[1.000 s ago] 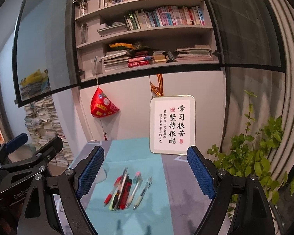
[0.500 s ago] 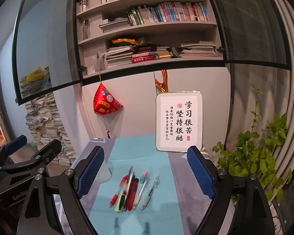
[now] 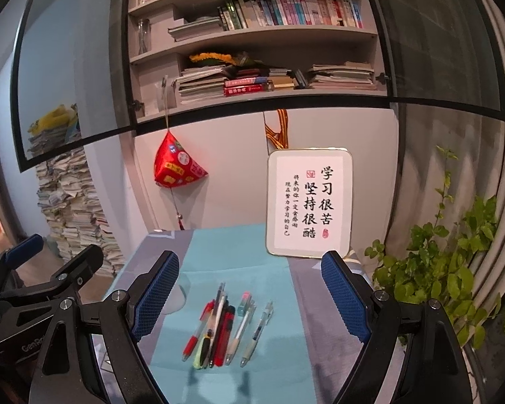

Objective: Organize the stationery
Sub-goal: 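Close the left tool on the red pen while the right tool grasps a clear pen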

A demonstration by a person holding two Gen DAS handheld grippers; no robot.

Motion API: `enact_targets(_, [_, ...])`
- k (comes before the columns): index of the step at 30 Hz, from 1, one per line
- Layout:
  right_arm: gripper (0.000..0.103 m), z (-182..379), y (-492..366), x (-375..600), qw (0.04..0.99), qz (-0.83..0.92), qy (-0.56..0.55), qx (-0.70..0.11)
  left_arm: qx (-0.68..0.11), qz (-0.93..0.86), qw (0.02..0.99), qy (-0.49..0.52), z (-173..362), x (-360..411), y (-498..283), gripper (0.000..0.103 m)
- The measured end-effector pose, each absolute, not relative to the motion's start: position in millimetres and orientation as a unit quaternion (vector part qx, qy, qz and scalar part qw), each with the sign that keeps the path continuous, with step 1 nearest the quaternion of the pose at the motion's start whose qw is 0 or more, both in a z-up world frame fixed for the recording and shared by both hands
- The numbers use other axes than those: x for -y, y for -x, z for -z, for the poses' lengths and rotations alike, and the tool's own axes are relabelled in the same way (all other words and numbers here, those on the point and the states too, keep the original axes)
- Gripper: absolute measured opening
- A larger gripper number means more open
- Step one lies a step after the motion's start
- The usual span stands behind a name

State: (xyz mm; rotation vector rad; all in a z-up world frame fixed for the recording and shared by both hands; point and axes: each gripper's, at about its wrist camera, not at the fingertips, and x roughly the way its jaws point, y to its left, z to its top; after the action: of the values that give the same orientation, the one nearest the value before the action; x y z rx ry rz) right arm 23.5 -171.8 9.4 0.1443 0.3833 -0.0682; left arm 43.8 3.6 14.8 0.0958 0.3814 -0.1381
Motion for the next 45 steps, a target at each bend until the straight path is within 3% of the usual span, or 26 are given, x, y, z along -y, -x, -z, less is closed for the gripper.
enact_targets(16, [0.087, 23, -54, 177, 0.966, 0.042, -0.065, -0.247, -0.245, 0.064, 0.966, -0.05, 20, -10, -73, 0.099])
enact_targets(18, [0.081, 36, -63, 177, 0.961, 0.043, -0.061, -0.268, -0.259, 0.061, 0.962, -0.055, 31, -10, -80, 0.099])
enact_targets(23, [0.05, 65, -81, 180, 0.942, 0.031, -0.072, -0.328, -0.328, 0.067, 0.94, -0.061, 72, -15, -101, 0.097])
enact_targets(25, [0.047, 76, -90, 181, 0.933, 0.026, -0.08, -0.351, -0.35, 0.073, 0.932, -0.062, 86, -15, -106, 0.094])
enact_targets(37, [0.047, 129, -127, 186, 0.896, 0.028, -0.094, -0.433, -0.425, 0.105, 0.895, -0.084, 137, -3, -126, 0.081])
enact_targets(45, [0.047, 142, -142, 182, 0.885, 0.019, -0.101, -0.454, -0.45, 0.121, 0.881, -0.084, 153, 5, -139, 0.078])
